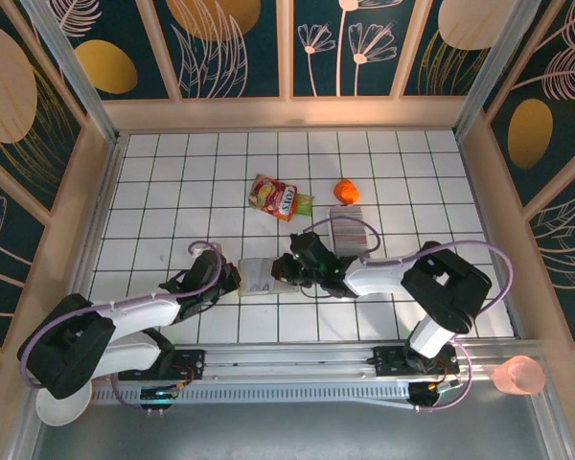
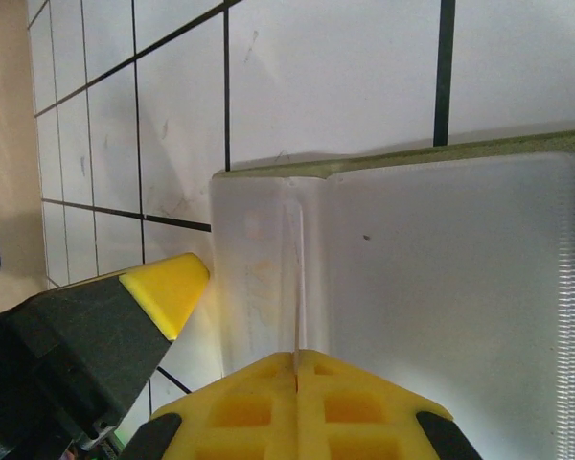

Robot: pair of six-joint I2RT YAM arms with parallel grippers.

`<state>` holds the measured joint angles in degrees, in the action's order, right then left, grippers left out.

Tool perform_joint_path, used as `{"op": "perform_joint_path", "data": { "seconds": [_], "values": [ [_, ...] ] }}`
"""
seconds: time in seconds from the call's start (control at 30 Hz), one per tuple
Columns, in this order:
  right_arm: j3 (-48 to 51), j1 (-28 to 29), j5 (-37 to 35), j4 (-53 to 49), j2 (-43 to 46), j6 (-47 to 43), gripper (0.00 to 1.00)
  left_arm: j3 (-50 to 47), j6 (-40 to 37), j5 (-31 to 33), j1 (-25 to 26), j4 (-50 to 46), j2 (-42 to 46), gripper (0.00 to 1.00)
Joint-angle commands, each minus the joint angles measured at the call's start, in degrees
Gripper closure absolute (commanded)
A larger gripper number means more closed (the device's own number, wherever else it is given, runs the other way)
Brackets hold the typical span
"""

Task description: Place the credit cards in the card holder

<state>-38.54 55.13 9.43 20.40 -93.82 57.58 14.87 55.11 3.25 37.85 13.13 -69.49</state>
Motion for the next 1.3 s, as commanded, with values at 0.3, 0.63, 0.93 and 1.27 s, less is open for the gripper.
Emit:
{"op": "perform_joint_path", "data": {
  "seconds": [0.3,0.63,0.93,1.27],
  "values": [
    [-1.8,-0.4,2.6,0.9,-2.8,-0.8,1.00,-0.5,-1.0,-0.9,0.1,1.4,-0.9,1.00],
    [-2.9,-1.7,6.8,1.7,-4.7,-3.1,1.00,-0.7,-1.2,-0.6,0.1,1.9,-1.9,1.00],
    [-5.7,-1.8,6.4,-4.0,-5.1,-7.0,1.00,-0.5,-1.3,-0.8,0.1,2.6,-2.8,1.00],
    [-7.7,-1.8,6.9,-5.8,-7.1,-7.9,0.94,-0.9,-1.3,-0.9,0.1,2.9,-2.8,1.00]
  ]
}}
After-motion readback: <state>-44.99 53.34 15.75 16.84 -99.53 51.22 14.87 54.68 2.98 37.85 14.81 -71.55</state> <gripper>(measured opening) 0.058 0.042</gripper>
